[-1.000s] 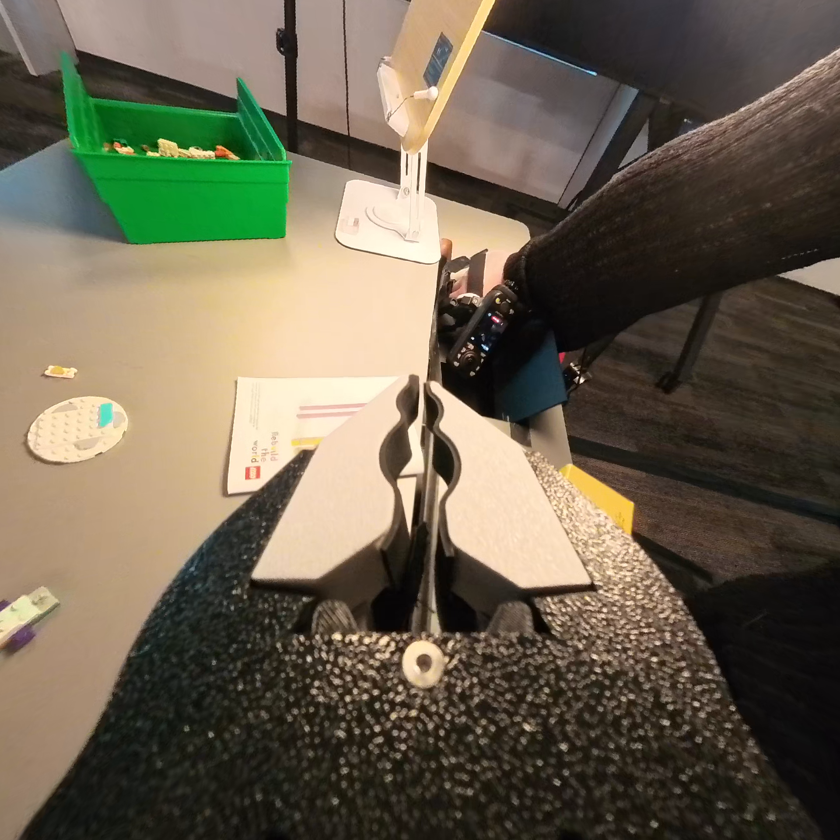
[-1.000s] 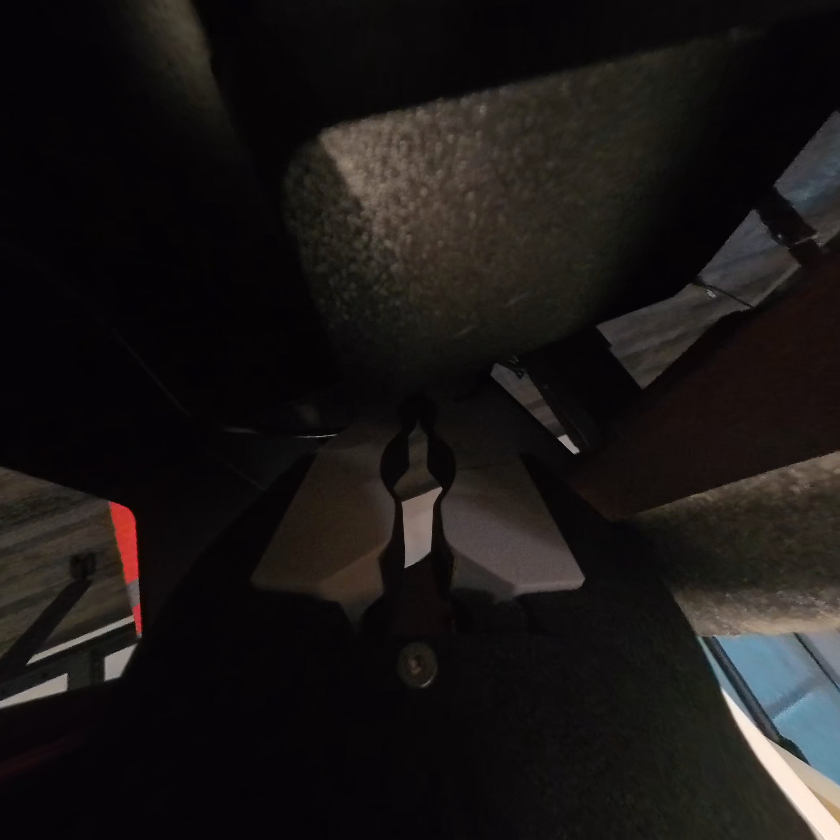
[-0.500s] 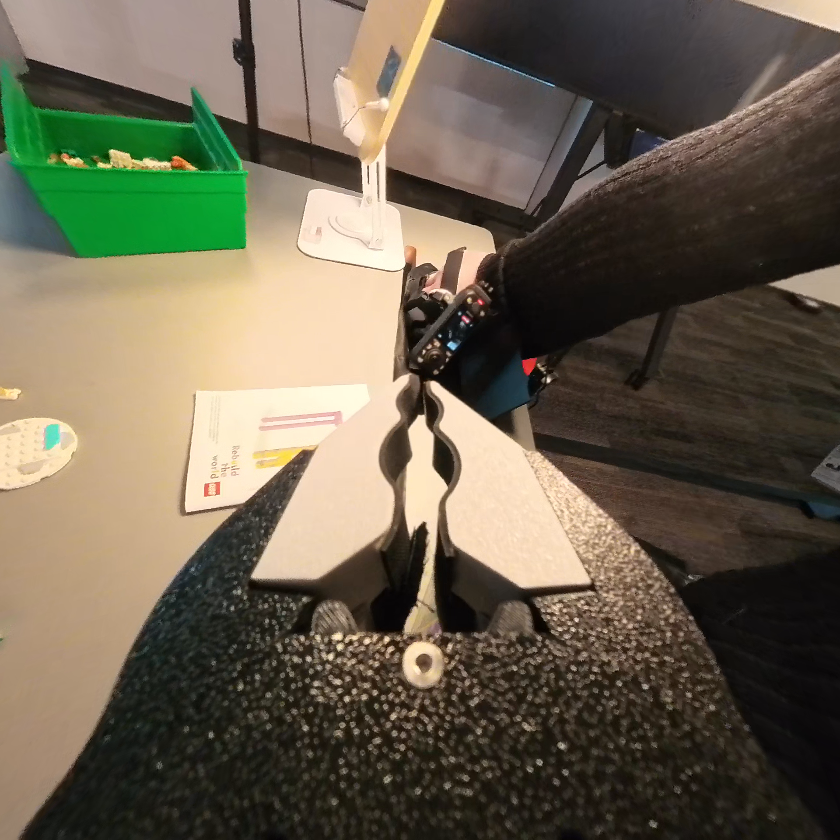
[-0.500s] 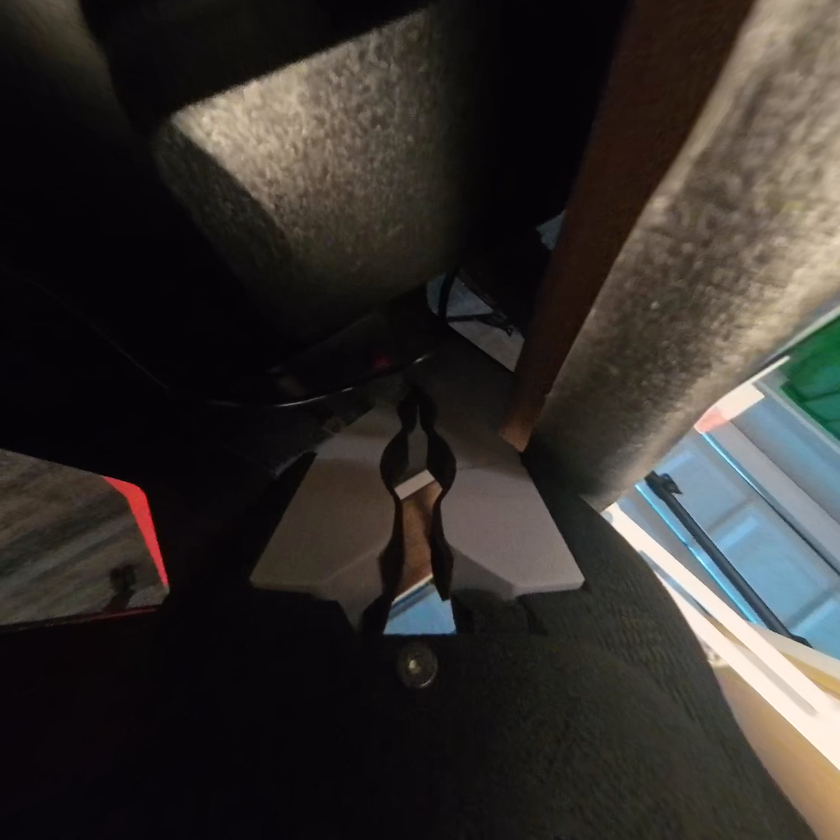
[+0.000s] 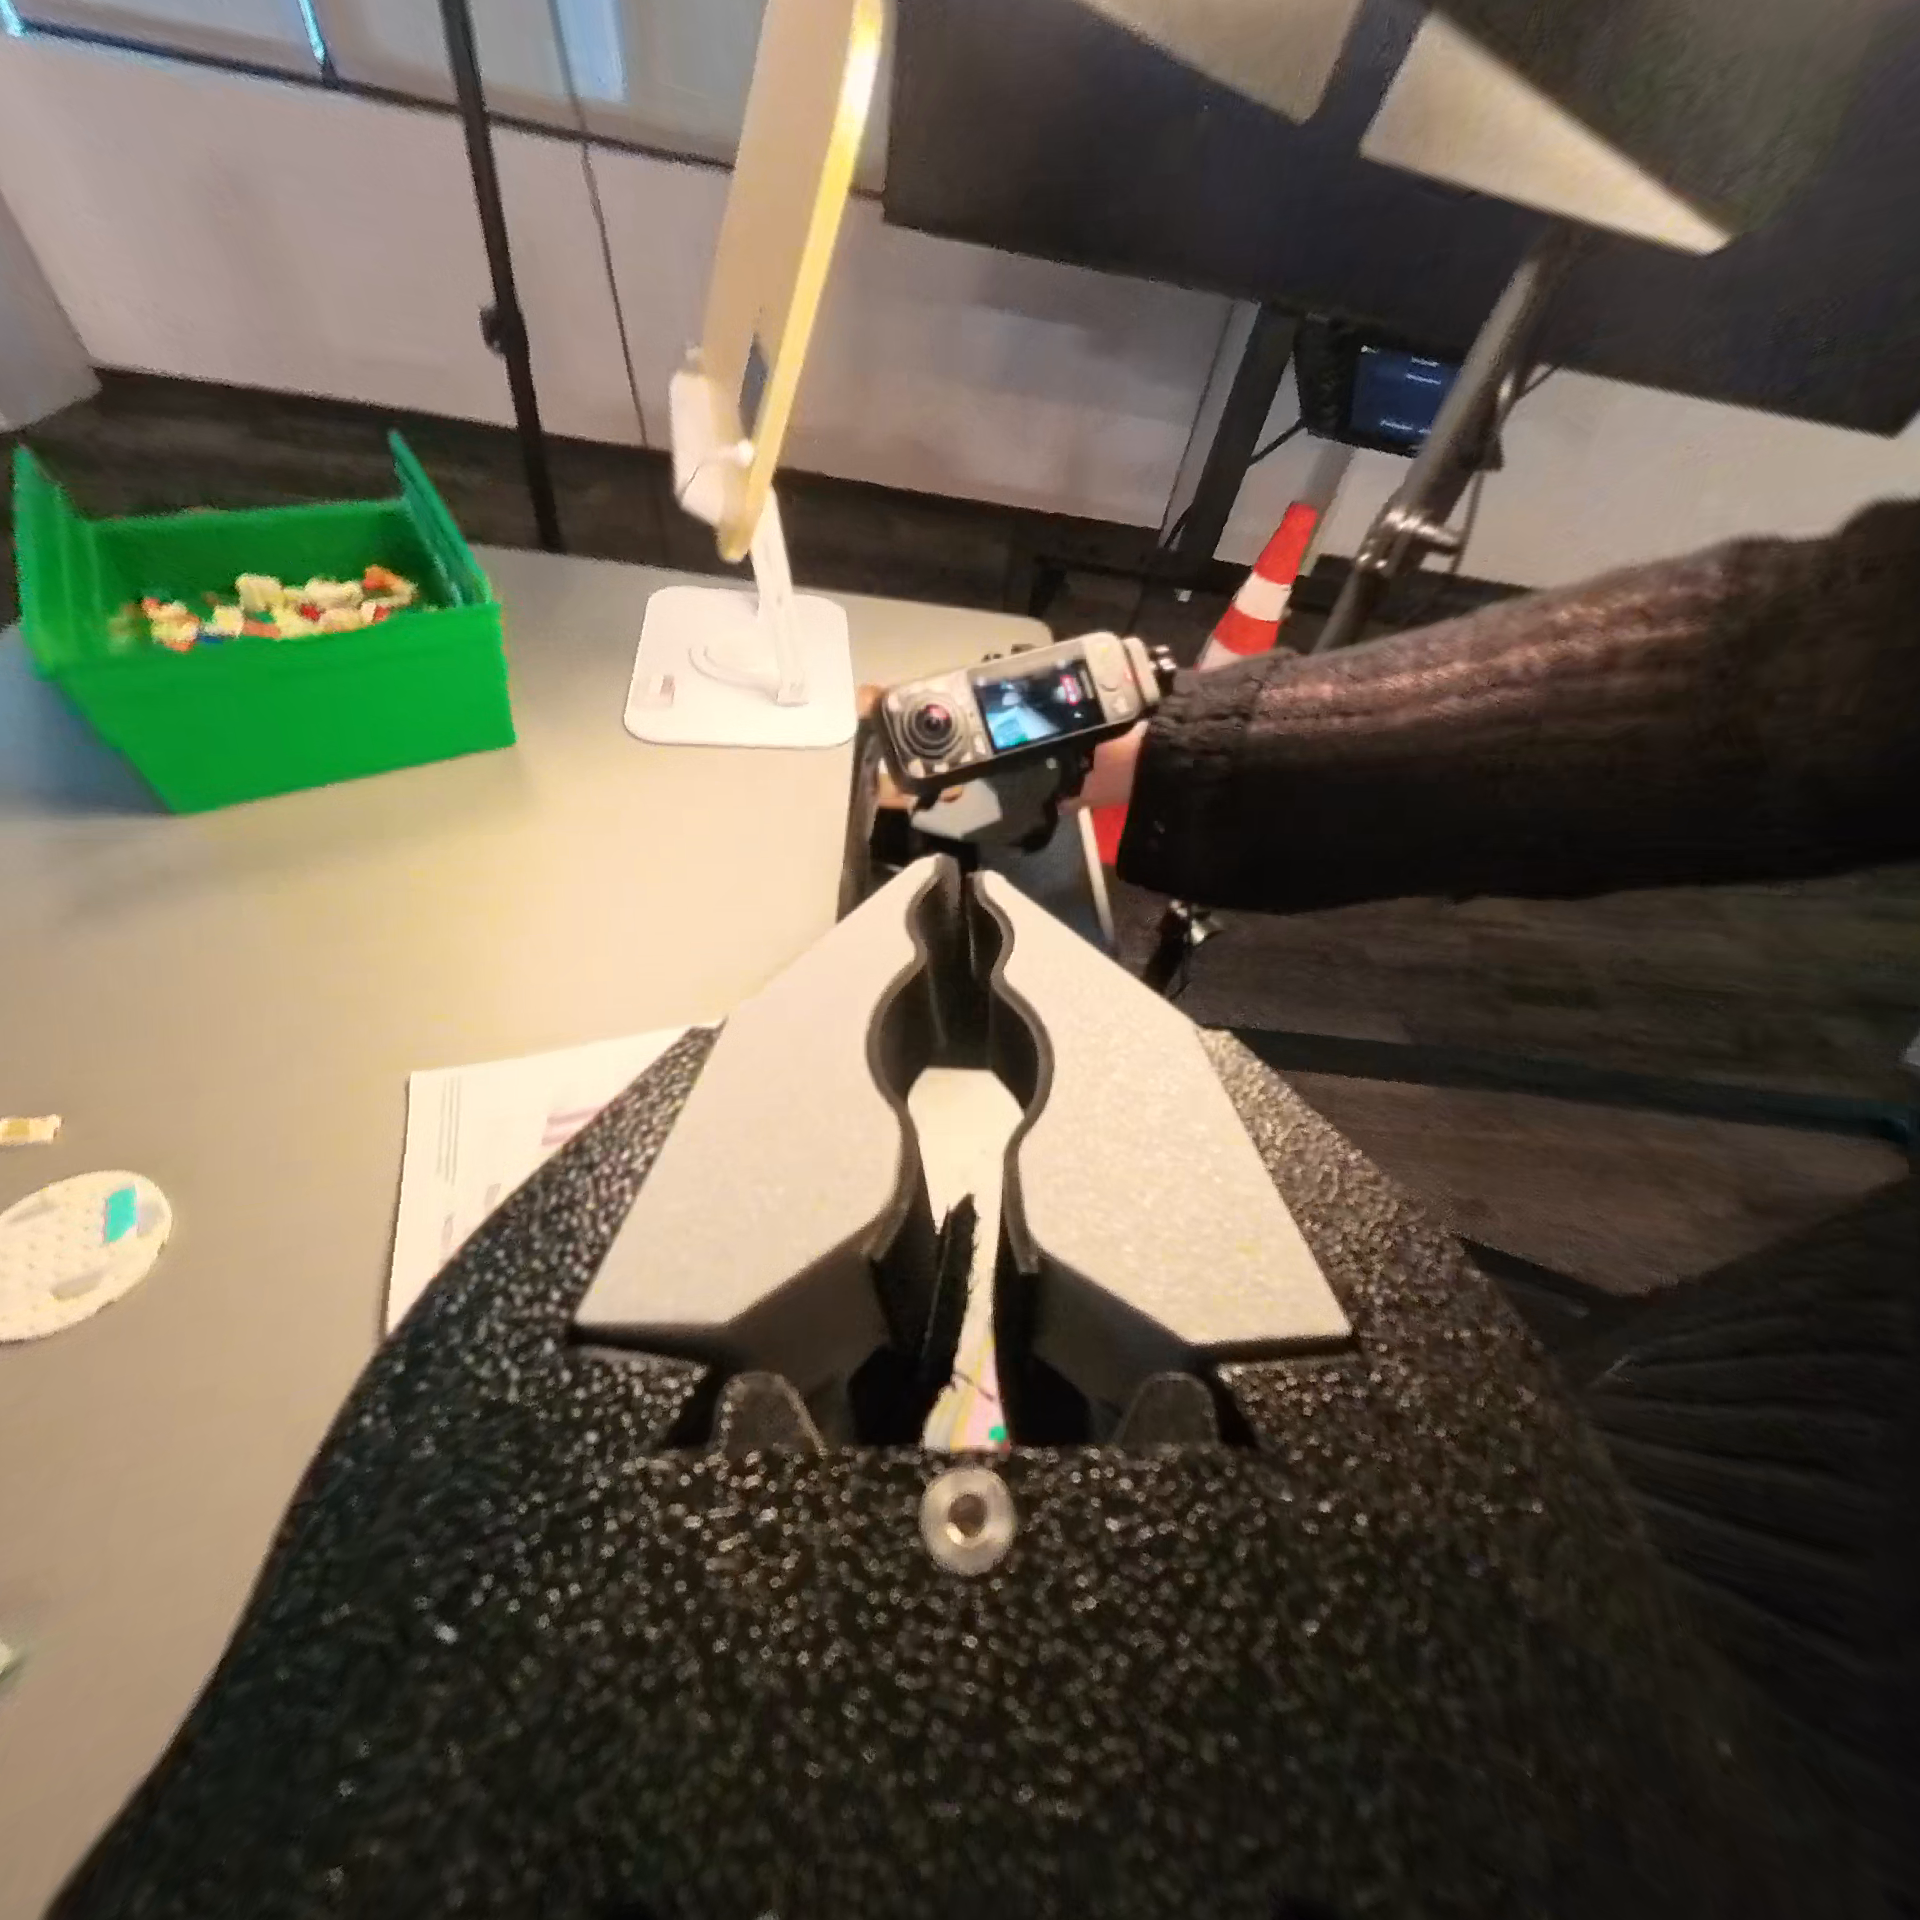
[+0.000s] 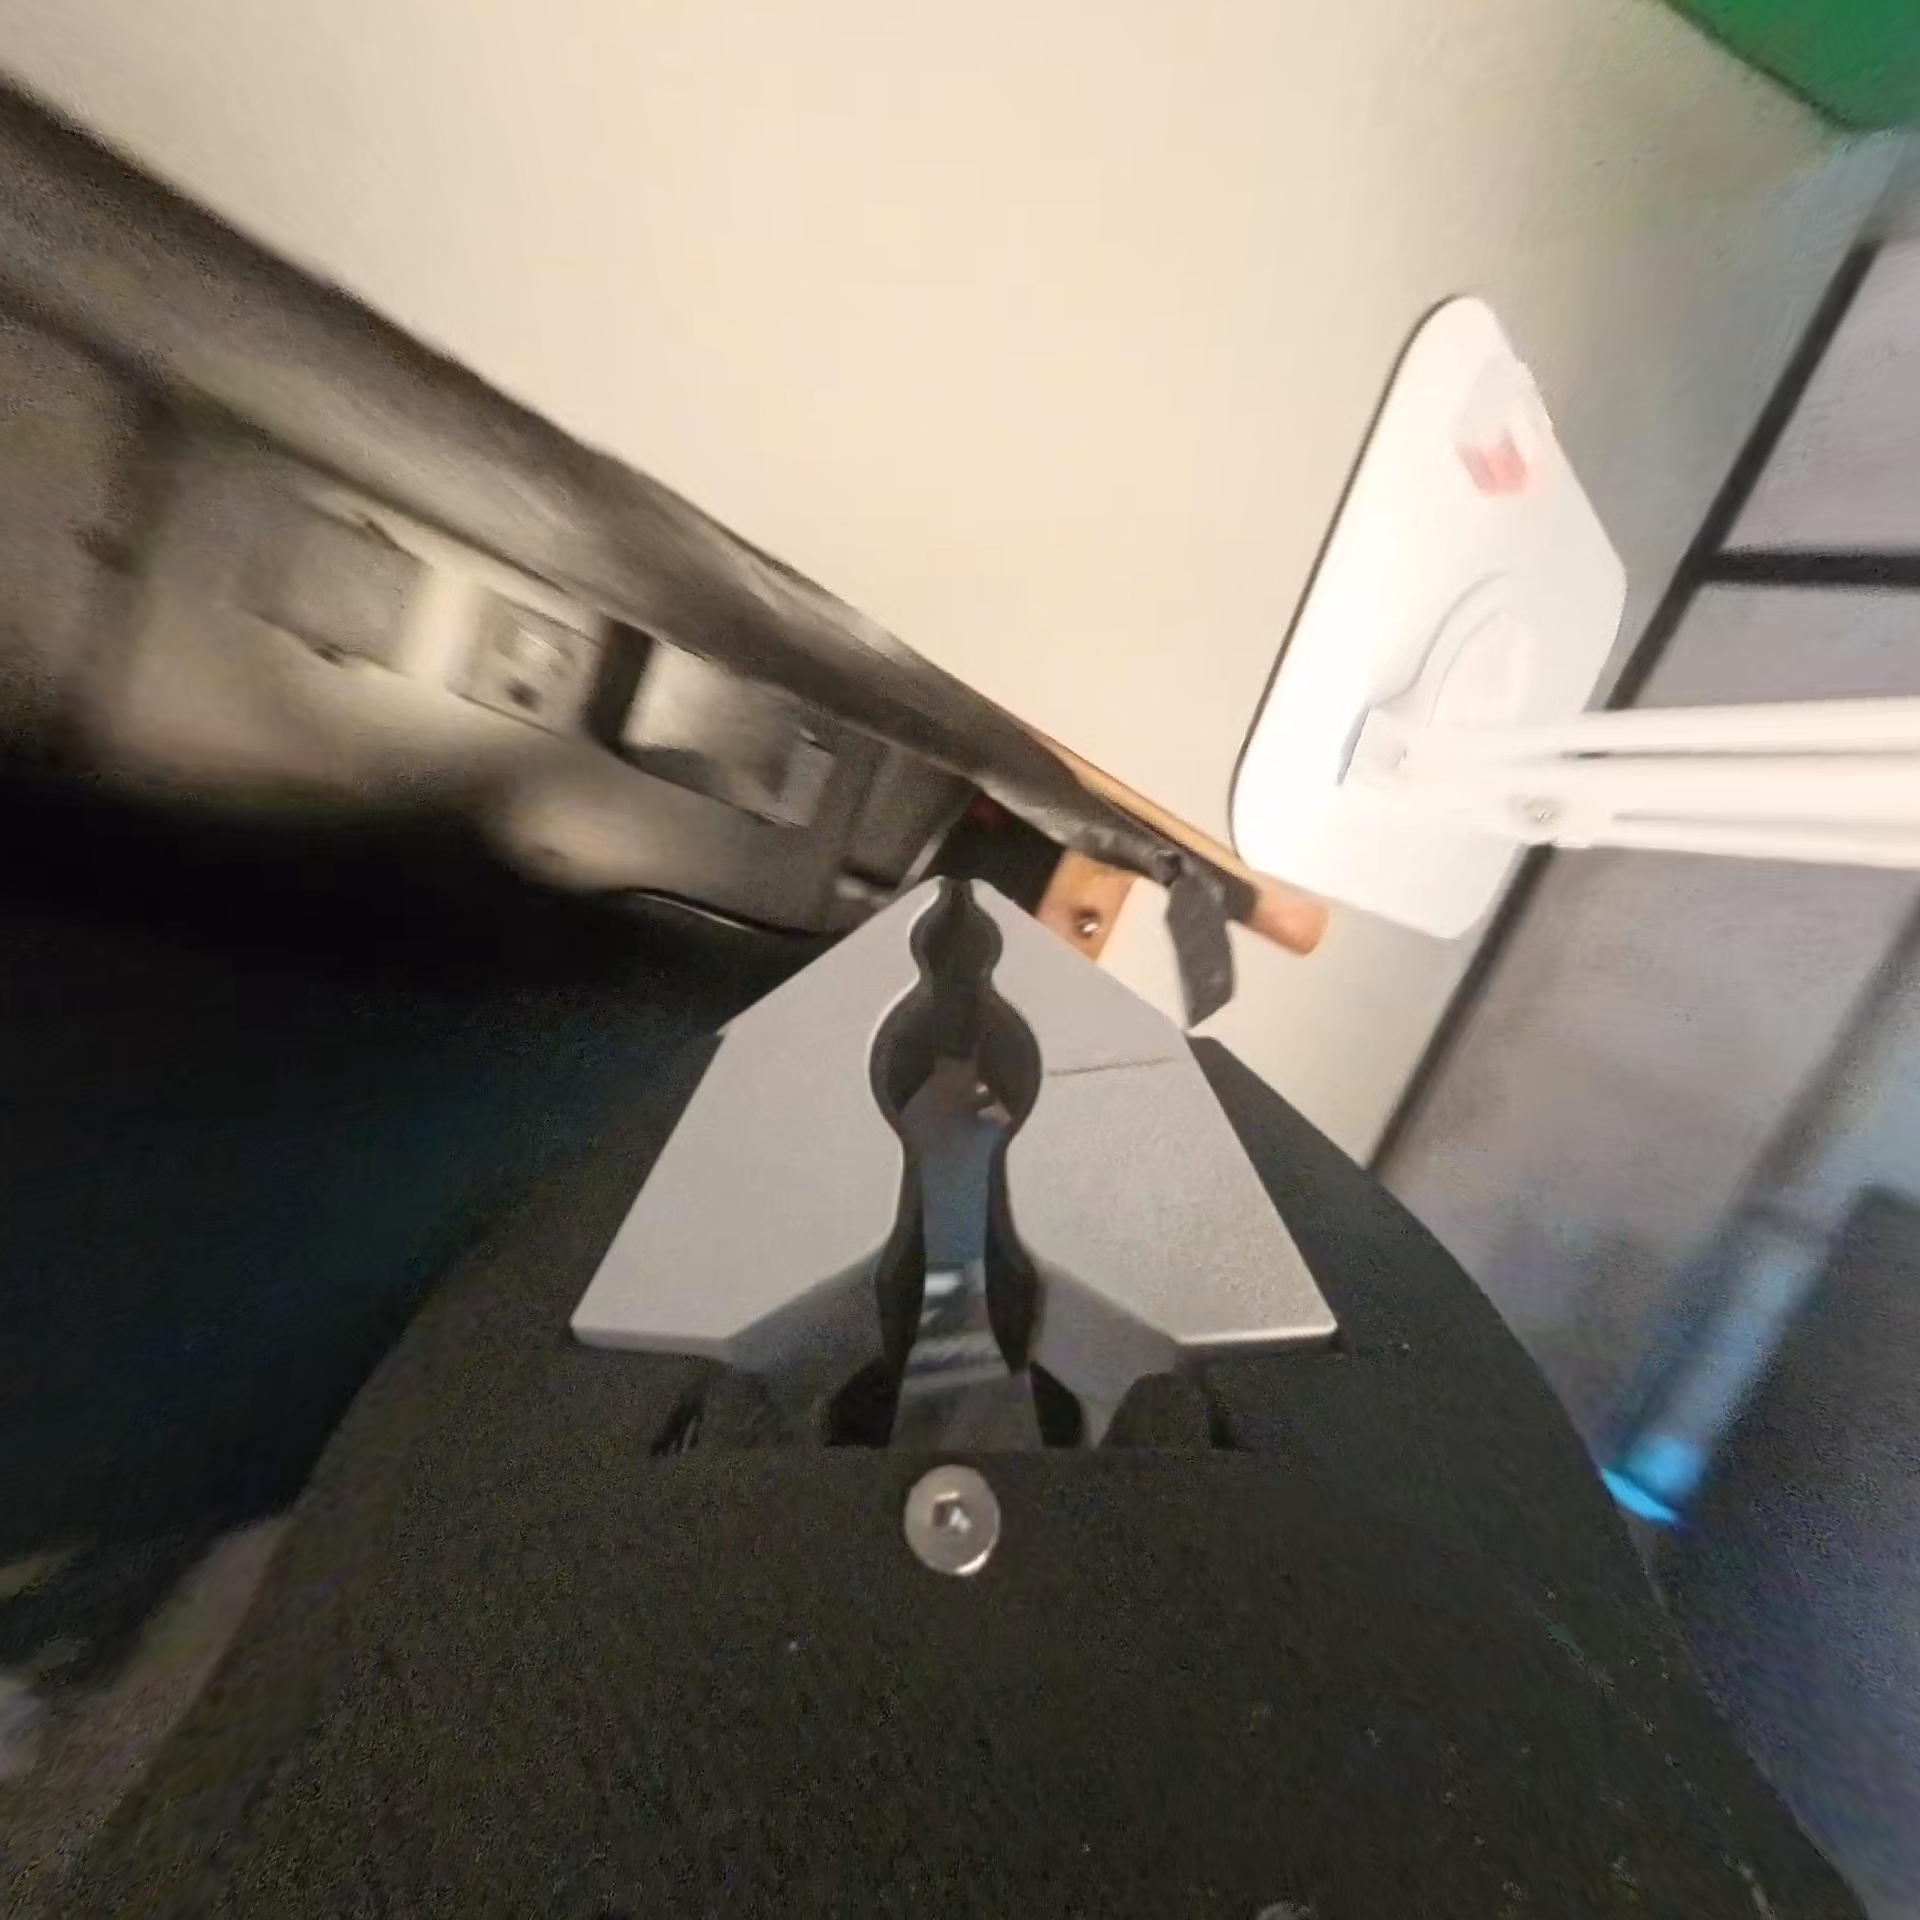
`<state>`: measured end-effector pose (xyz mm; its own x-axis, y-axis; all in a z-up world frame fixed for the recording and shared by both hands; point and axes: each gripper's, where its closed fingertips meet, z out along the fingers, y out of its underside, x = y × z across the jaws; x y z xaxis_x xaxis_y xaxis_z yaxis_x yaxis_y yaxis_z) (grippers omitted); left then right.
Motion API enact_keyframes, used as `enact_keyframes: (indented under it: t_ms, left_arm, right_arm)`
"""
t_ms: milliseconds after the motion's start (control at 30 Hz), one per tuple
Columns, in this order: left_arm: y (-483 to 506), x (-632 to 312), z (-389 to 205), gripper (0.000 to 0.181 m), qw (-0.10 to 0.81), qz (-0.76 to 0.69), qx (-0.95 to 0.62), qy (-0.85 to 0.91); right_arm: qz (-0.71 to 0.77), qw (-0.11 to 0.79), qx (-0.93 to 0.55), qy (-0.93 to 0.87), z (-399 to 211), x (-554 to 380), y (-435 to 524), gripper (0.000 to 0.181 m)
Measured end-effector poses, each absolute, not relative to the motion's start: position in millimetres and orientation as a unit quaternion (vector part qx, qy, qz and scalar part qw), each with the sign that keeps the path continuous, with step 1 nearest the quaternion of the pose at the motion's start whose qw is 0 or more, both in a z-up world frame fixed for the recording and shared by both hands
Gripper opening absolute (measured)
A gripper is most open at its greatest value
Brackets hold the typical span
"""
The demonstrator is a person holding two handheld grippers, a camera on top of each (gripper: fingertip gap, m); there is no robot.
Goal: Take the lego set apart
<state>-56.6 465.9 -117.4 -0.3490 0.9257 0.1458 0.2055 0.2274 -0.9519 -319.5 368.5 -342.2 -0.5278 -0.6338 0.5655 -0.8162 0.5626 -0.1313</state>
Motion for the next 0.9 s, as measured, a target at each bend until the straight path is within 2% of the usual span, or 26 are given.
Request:
enact_keyframes:
  t_ms: [200, 333, 433, 700, 800, 900]
  left_arm:
    - [516, -109, -76, 0.000, 0.388, 0.477, -0.481, -0.626]
    - [582, -165, -67, 0.000, 0.407, 0.463, -0.531, -0.582]
    - [650, -220, -70, 0.000, 0.439, 0.425, -0.575, -0.544]
    - [846, -373, -69, 0.000, 0.525, 0.341, -0.654, -0.426]
    - [894, -414, -66, 0.000, 0.545, 0.321, -0.657, -0.410]
    - [920, -445, -68, 0.000, 0.523, 0.325, -0.679, -0.400]
  right_arm:
    - [0.313, 0.042, 0.320, -0.893, -259, -228, 486, 0.000]
    - [0.379, -0.036, 0.248, -0.891, -211, -226, 595, 0.000]
    - [0.422, -0.015, 0.161, -0.892, -183, -282, 675, 0.000]
    - [0.532, 0.108, -0.077, -0.836, -104, -452, 887, 0.000]
    - [0.576, 0.087, -0.129, -0.802, -67, -481, 913, 0.000]
    - [0.563, 0.106, -0.103, -0.813, -41, -500, 924, 0.000]
